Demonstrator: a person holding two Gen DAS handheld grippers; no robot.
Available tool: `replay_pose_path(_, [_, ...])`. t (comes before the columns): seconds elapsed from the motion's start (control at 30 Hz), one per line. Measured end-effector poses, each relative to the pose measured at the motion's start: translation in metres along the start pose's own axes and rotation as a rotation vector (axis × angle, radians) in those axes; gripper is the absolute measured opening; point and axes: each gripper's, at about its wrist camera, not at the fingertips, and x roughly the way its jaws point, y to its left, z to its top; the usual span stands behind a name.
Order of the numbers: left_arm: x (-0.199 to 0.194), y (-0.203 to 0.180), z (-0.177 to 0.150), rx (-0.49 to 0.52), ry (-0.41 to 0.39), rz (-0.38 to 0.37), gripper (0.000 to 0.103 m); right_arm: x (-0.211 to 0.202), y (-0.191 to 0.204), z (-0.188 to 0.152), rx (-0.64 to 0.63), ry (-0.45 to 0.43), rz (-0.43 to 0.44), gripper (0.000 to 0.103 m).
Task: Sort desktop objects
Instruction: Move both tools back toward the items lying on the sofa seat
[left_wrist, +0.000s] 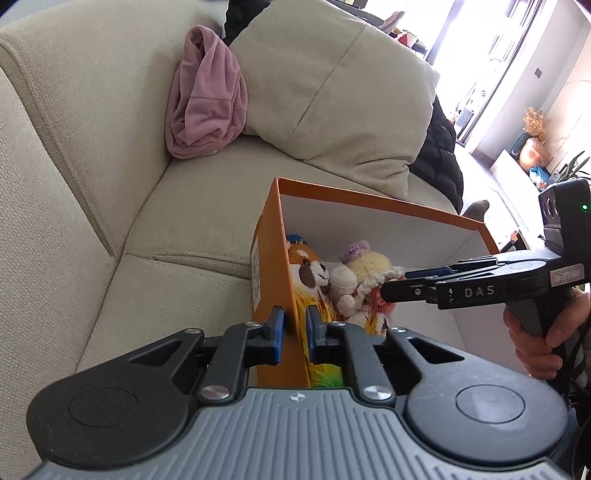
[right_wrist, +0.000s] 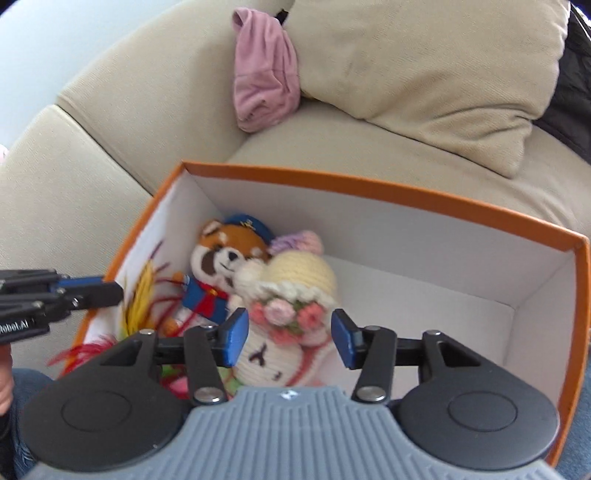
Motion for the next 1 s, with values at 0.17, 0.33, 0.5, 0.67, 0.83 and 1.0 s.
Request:
replay_pose_path(0.17, [0.000,-0.001,-0.001,0.006,-0.004,-0.001,0.013,0.026,-0.006,0.009,0.018,-0.006,-0.006,0.052])
replay_pose_path(0.33, [-0.001,-0.006,-0.001,0.026,-0.006,0.016,0.013,0.033,-0.012,0.007,0.072,0.012,0.028,0.050])
replay_pose_path(0.5, [-0.002,-0.004,0.000,0.011,-0.003,0.010,0.013,0.026,-0.013,0.007,0.076,0.012,0.020,0.051])
replay_pose_path(0.67, [-0.012,-0.003,0.003,-0.003,-0.023,0.032,0.014,0.015,-0.009,0.006,0.061,-0.008,-0.012,0.053])
replay_pose_path(0.83, [-0.042,-0.009,0.001,0.009,-0.065,0.048,0.014,-0.013,0.006,-0.004,0.030,-0.063,-0.017,0.054])
replay_pose_path(1.0, [-0.074,-0.019,-0.015,0.048,-0.093,0.077,0.014,-0.060,0.034,-0.034,-0.086,-0.213,-0.010,0.053])
